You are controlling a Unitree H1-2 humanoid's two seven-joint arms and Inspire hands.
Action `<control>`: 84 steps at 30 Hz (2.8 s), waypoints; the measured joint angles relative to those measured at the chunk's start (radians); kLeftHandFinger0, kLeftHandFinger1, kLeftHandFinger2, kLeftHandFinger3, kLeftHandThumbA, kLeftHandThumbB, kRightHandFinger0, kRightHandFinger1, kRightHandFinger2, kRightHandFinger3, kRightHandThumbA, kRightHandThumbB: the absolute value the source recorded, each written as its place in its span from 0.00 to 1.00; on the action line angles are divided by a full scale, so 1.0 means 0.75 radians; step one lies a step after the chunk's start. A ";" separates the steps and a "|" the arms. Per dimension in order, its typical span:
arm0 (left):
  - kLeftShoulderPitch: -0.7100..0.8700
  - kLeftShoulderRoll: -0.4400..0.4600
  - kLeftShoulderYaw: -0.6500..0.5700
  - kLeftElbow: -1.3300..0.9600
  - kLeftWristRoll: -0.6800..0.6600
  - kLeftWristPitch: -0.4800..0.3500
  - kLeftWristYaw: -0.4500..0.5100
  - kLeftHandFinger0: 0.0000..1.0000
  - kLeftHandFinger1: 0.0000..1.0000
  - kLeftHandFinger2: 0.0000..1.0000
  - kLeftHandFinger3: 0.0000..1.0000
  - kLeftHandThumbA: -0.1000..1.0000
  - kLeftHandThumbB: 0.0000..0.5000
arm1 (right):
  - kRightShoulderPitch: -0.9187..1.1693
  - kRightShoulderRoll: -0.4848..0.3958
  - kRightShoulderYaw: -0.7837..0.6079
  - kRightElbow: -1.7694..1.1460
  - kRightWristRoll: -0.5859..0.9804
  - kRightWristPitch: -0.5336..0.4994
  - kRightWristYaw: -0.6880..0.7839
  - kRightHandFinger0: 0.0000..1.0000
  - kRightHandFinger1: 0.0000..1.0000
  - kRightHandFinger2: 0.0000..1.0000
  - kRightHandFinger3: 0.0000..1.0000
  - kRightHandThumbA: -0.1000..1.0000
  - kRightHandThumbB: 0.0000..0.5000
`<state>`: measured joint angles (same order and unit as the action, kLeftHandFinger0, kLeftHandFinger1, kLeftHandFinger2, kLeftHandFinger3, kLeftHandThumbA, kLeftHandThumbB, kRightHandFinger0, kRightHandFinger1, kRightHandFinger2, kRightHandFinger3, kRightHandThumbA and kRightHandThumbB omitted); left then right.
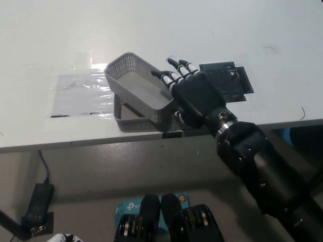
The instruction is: The robot uses its right hand to pick up the grey box kept on the middle on the desk and place it on top of another box next to it in a right angle
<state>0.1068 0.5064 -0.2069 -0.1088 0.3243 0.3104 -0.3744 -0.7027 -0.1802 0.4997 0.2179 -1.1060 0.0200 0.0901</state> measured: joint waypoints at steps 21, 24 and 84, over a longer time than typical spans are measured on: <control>0.000 -0.010 0.002 0.003 0.000 -0.007 0.000 0.21 0.26 0.40 0.60 0.24 0.66 | 0.131 -0.148 0.016 -0.395 0.021 0.039 0.333 1.00 1.00 1.00 1.00 0.71 0.96; -0.001 -0.010 0.002 0.008 -0.001 -0.007 0.000 0.21 0.26 0.40 0.60 0.25 0.65 | 0.131 -0.183 -0.024 -0.488 0.046 0.064 0.424 1.00 1.00 1.00 1.00 0.68 0.95; 0.014 -0.033 0.050 0.026 0.000 -0.021 0.000 0.29 0.31 0.45 0.60 0.26 0.66 | 0.783 0.301 -0.995 0.036 0.754 -0.098 0.077 0.51 0.62 0.75 0.97 0.00 0.26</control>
<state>0.1171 0.4814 -0.1694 -0.0890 0.3240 0.2946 -0.3744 -0.1157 0.0454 -0.2465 0.2450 -0.5405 -0.0533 0.1478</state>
